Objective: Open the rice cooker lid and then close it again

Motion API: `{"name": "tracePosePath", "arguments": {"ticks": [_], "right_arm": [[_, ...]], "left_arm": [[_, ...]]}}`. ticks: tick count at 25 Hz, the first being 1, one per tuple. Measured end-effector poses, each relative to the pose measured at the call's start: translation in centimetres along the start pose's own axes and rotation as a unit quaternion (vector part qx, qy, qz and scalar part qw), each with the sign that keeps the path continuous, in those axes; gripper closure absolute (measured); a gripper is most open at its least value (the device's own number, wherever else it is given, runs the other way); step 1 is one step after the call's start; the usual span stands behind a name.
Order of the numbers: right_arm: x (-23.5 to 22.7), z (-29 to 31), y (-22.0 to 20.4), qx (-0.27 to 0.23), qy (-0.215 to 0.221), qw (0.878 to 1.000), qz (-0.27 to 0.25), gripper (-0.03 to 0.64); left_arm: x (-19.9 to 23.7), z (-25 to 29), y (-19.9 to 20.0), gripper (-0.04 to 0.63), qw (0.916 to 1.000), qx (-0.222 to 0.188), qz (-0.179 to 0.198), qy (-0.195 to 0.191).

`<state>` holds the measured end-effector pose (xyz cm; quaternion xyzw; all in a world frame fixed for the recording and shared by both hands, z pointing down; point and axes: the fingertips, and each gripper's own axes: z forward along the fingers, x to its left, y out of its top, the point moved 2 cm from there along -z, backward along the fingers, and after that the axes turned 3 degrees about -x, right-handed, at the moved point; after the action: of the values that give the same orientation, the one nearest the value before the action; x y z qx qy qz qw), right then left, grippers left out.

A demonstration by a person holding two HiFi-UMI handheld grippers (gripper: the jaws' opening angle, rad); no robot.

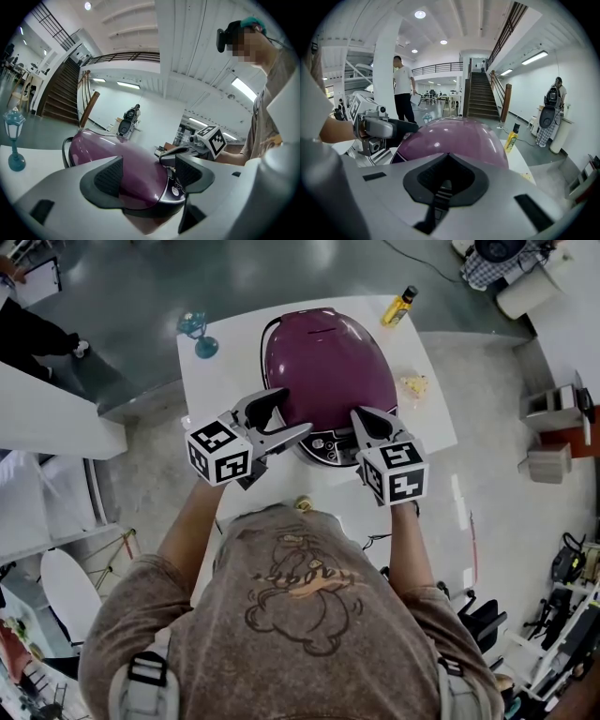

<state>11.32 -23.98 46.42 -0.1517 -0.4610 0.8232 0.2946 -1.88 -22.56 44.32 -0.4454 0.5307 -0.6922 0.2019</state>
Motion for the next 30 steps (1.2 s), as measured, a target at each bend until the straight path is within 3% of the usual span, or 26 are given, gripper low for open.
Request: {"name": "tracePosePath", "arguments": {"ticks": [8,14,18,21,30], "right_arm": [[-0.2,-0.7,-0.1,-0.007,0.016,1.0,0.007,0.614],[-0.3,-0.3,-0.2,-0.025,0.036,0.999,0.01,0.612],[-0.3,-0.3,0.1,-0.057,0.054,0.997,-0.002,0.611],[-0.8,-1.2,0.5,-0.102,0.067,0.992,0.035,0.611],[-2.5,-5.5,1.0,-0.172,0.04,0.982,0.067,0.612]], "left_arm": [[-0.6,0.2,0.1,0.247,1.0,0.002,-0.002,0.007],[-0.7,0.1,0.1,0.247,0.9994,0.001,-0.001,0.034],[-0.8,-0.1,0.2,0.247,0.9981,-0.008,0.005,0.061],[-1.6,-0.3,0.2,0.247,0.9969,-0.019,0.008,0.075],[-4.3,-2.4,1.3,0.247,0.9942,-0.042,0.029,0.095]]}}
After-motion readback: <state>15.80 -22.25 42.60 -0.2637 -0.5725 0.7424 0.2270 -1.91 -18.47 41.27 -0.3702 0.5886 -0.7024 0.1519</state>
